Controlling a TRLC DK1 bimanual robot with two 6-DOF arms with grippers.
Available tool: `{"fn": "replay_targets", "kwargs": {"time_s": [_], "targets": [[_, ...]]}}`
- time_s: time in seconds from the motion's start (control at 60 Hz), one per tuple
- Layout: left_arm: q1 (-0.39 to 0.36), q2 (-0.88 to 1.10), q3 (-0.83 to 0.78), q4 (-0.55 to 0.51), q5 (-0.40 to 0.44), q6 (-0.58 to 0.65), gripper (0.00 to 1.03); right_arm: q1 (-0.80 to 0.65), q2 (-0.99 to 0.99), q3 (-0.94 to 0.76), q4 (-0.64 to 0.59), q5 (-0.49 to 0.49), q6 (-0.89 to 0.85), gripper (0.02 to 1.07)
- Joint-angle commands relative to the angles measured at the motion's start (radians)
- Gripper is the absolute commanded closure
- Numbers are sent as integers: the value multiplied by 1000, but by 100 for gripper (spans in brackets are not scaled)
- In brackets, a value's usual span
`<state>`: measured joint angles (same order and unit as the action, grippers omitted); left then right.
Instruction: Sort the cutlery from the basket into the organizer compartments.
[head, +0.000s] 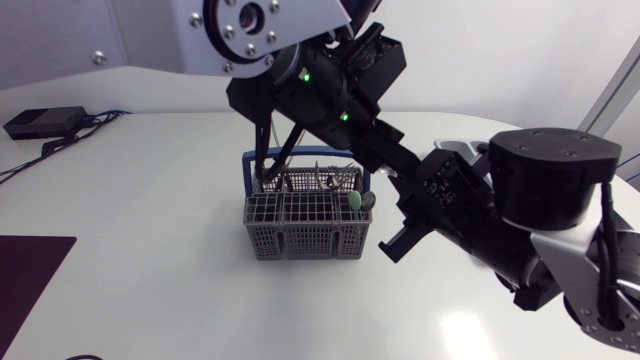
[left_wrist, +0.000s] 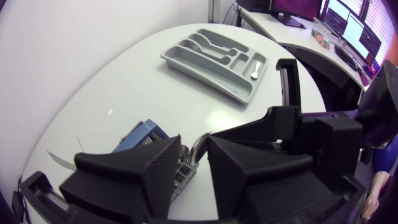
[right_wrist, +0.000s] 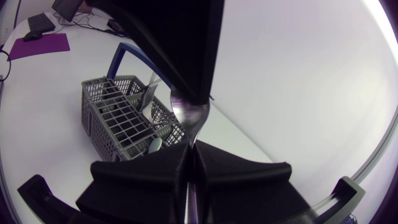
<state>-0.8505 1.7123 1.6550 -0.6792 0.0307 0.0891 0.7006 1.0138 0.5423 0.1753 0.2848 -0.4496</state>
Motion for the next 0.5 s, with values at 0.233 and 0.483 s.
{"fn": "replay_targets", "kwargs": {"time_s": [0.233,0.483], "targets": [[99,-82,20,115,12,-40,6,-102,-103,-53,-126,-145,-29,101],[140,-91,-67,145,52,213,6,-398,-182,-68,-281,-458,-132,101]]}}
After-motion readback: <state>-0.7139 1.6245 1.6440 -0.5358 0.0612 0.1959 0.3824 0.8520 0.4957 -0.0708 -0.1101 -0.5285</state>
